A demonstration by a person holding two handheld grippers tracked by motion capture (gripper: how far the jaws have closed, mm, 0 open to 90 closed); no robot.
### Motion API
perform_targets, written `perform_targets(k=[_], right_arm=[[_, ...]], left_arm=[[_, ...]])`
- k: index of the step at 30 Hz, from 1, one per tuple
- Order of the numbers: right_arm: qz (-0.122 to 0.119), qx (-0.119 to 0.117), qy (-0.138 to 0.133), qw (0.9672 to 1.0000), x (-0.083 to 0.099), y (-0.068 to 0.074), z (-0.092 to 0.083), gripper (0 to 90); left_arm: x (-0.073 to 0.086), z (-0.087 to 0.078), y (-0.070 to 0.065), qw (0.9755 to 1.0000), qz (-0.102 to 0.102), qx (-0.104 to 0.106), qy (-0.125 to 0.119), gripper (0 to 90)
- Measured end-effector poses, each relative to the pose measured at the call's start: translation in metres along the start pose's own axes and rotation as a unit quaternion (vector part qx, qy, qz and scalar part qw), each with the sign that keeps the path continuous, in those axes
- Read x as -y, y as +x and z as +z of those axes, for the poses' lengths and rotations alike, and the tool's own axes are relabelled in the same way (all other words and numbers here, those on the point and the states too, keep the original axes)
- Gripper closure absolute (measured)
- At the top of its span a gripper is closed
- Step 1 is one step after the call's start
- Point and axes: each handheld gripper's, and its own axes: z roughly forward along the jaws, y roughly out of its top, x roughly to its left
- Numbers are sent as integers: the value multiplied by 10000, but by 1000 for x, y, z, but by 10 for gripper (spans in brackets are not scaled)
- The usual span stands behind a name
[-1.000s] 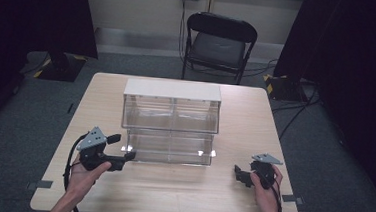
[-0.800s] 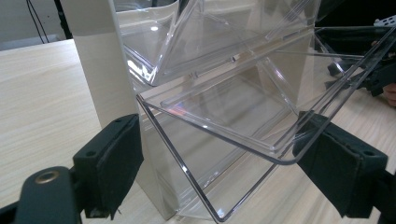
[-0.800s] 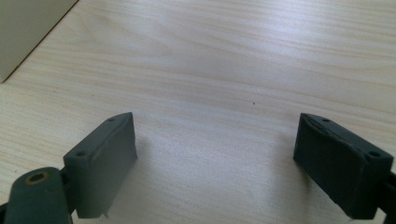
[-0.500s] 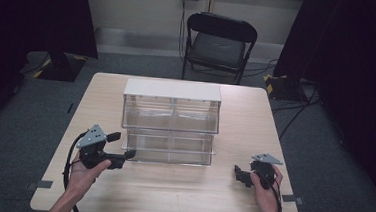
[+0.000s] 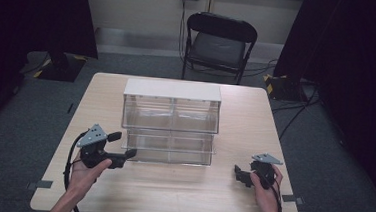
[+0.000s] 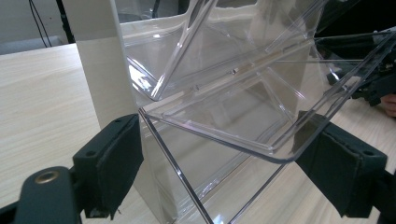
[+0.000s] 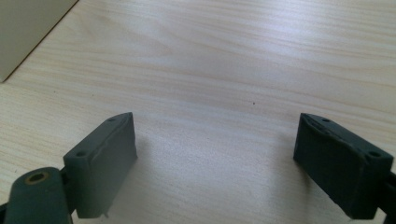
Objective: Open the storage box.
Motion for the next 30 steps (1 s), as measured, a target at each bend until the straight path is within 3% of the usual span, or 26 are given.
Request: perform_targets(k=[7,11,30], right_arm=[[0,0,1,10000,0,0,0,123],[1,3,-4,10000,0,0,0,122],[1,1,-1,10000,0,0,0,122]], left_arm=[[-3,2,0,10000,31,-23,9,155],[-6,3,-1,10000,-53,-16,-81,155],[-20,3,-2,9999,52,16,-106,155]])
